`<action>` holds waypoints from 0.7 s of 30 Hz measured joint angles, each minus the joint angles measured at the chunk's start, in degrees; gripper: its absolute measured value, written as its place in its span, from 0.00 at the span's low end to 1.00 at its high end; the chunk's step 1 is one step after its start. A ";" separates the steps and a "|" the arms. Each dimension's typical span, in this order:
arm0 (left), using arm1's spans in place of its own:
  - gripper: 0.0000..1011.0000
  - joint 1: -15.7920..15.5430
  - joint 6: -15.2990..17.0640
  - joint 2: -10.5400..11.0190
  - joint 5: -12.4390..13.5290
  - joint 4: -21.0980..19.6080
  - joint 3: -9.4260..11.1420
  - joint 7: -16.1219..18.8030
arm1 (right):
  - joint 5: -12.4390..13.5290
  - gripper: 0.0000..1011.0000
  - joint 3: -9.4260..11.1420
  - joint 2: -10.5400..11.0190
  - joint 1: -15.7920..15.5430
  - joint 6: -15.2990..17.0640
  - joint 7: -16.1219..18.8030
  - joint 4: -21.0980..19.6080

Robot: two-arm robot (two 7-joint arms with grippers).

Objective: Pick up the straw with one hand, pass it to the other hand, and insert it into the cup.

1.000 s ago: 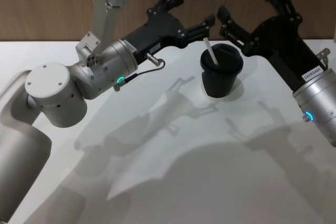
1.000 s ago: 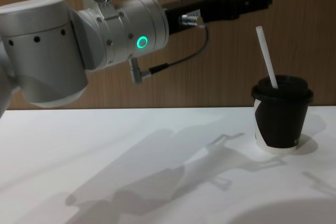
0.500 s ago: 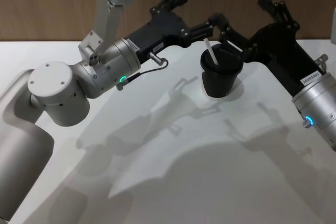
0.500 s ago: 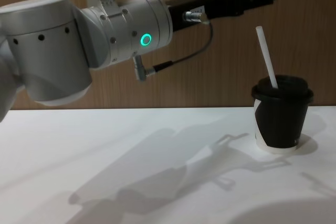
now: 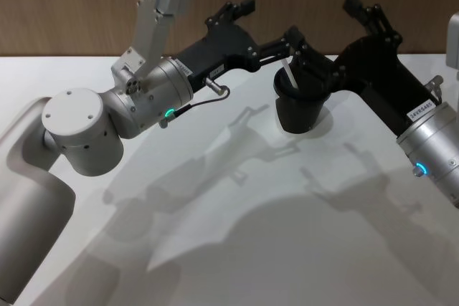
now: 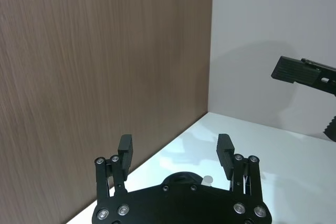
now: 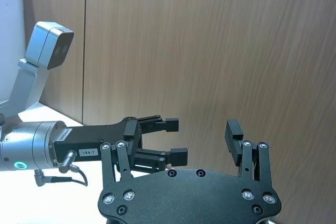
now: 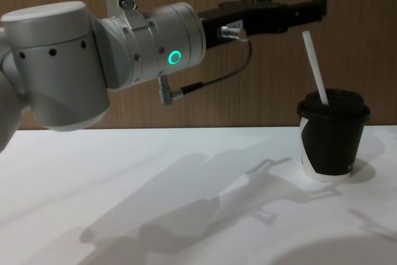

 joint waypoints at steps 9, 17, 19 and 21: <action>0.99 0.01 0.15 0.04 0.33 0.11 0.18 0.26 | -0.11 0.99 -0.18 0.38 0.06 -0.35 0.47 0.11; 0.99 0.01 0.20 0.08 0.45 0.16 0.26 0.37 | -0.16 0.99 -0.23 0.51 0.09 -0.50 0.63 0.16; 0.99 0.01 0.22 0.08 0.48 0.17 0.27 0.39 | -0.17 0.99 -0.25 0.54 0.10 -0.52 0.68 0.18; 0.99 0.01 0.23 0.08 0.51 0.18 0.28 0.41 | -0.18 0.99 -0.25 0.55 0.11 -0.53 0.70 0.18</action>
